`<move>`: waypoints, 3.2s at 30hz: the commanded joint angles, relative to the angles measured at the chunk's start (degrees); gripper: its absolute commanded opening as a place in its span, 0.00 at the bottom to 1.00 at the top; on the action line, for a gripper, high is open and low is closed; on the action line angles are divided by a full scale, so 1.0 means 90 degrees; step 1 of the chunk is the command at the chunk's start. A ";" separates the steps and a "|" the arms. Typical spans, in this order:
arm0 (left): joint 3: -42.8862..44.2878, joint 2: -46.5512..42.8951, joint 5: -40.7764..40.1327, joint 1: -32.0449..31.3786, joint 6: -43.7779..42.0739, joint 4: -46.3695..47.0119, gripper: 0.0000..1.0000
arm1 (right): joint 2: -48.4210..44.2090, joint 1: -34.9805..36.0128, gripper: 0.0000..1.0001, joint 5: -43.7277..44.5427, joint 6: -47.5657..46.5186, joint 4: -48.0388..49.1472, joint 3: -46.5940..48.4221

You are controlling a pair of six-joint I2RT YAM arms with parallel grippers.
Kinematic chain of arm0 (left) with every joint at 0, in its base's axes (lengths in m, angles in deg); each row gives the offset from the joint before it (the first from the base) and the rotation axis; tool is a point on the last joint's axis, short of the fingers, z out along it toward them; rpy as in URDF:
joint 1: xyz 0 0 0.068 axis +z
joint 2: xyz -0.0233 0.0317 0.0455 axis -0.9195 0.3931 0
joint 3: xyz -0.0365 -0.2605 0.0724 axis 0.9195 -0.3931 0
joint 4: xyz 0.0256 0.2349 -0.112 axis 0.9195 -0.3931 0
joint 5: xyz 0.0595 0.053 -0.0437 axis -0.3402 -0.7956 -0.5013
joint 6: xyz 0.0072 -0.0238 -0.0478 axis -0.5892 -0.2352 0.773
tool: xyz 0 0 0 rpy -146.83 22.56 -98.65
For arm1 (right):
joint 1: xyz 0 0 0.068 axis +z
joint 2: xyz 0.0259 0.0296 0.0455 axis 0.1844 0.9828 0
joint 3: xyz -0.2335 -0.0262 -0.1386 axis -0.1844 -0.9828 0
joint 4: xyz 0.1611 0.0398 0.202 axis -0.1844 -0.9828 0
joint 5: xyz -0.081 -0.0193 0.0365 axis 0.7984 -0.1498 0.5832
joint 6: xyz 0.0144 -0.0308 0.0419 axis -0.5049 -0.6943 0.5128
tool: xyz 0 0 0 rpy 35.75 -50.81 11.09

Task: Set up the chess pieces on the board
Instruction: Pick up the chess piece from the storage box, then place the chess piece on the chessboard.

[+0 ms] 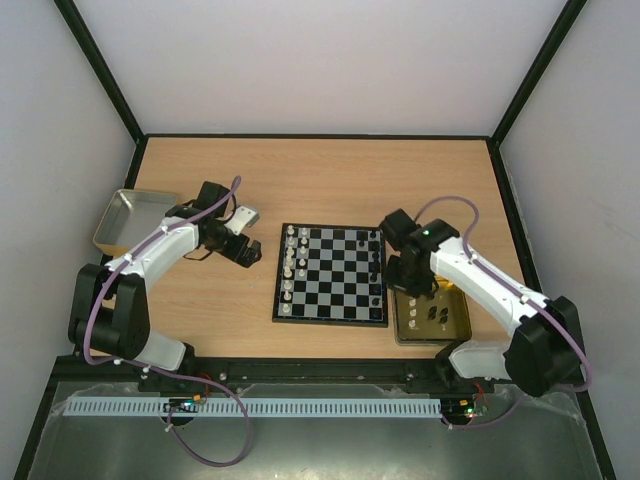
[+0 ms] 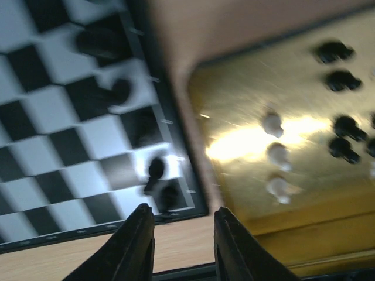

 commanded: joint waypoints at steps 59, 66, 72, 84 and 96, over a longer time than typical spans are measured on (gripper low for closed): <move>0.0058 0.0114 -0.0072 0.0001 0.0030 -0.0132 1.00 | -0.0140 -0.1210 0.02 0.0376 -0.0612 -0.0269 -0.0194; 0.0137 0.0178 -0.0084 0.0000 0.0044 -0.0150 0.99 | 0.1029 0.1076 0.02 -0.0005 0.0116 -0.0186 0.1472; 0.0112 0.0088 -0.0100 0.0003 0.0061 -0.0157 0.99 | 0.2886 0.2131 0.03 -0.0002 -0.0409 -0.0079 0.2906; -0.0017 -0.0101 -0.0144 0.0020 0.0041 -0.0134 1.00 | 0.4663 0.2375 0.05 -0.0138 -0.1064 -0.0070 0.4259; 0.0003 -0.0091 -0.0142 0.0032 0.0037 -0.0098 1.00 | 0.5135 0.2379 0.06 -0.0298 -0.1178 0.0009 0.4537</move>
